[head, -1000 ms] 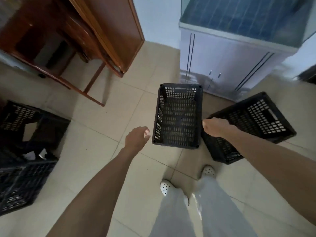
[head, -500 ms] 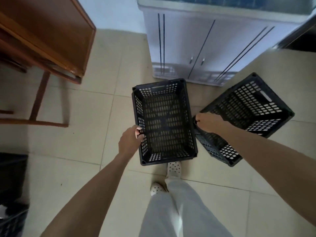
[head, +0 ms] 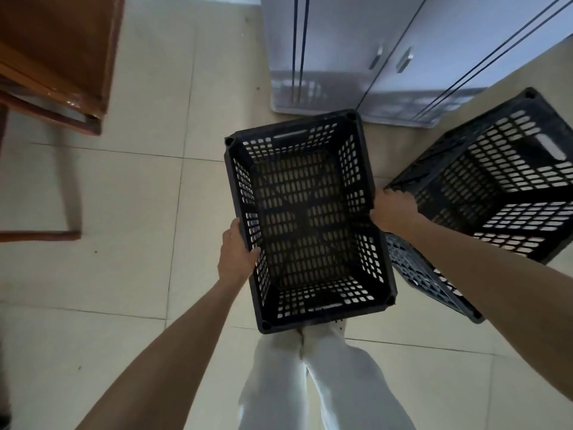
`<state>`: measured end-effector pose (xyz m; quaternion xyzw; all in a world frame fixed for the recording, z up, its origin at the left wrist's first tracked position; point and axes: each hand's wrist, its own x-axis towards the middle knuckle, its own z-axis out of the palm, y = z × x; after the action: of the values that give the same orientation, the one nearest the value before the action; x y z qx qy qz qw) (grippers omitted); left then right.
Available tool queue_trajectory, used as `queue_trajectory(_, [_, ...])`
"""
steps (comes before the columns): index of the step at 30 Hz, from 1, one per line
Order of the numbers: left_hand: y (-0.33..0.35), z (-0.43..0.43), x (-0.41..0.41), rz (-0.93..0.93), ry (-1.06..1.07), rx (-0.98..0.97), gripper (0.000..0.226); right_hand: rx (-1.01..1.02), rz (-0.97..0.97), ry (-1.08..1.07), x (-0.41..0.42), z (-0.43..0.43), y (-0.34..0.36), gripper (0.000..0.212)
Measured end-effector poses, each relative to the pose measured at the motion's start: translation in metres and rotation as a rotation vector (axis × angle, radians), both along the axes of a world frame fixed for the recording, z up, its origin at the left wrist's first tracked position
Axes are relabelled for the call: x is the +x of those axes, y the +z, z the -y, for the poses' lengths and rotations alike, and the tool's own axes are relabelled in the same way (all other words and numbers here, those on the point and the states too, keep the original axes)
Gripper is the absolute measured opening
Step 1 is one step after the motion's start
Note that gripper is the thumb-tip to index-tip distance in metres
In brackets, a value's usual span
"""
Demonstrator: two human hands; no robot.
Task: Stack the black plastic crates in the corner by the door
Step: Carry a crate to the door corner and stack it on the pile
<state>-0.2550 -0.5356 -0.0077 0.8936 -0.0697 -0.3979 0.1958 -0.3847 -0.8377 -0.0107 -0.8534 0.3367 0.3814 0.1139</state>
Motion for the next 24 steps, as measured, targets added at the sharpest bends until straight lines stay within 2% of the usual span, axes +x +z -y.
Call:
queue_trajectory(3, [-0.027,0.003,0.009,0.029,0.012,-0.025,0.073,-0.099,-0.040,0.026,-0.003,0.001,-0.024,0.051])
queue_trajectory(7, [-0.042,0.004,0.014,0.150,0.026,0.051,0.064,0.075,0.124,-0.335,-0.004,0.003,-0.046,0.044])
queue_trajectory(9, [-0.050,0.001,0.024,0.098,0.016,0.069,0.054,0.111,0.206,-0.438,-0.003,0.002,-0.047,0.041])
queue_trajectory(13, [-0.045,-0.001,0.043,-0.103,0.099,0.101,0.036,0.145,0.202,-0.470,-0.003,-0.003,-0.028,0.041])
queue_trajectory(18, [0.015,-0.015,0.025,-0.039,0.173,0.037,0.029,0.125,0.195,-0.431,-0.009,-0.011,0.028,0.042])
queue_trajectory(24, [0.130,-0.033,0.025,0.036,0.080,0.049,0.032,0.110,0.205,-0.383,-0.009,-0.026,0.131,0.043])
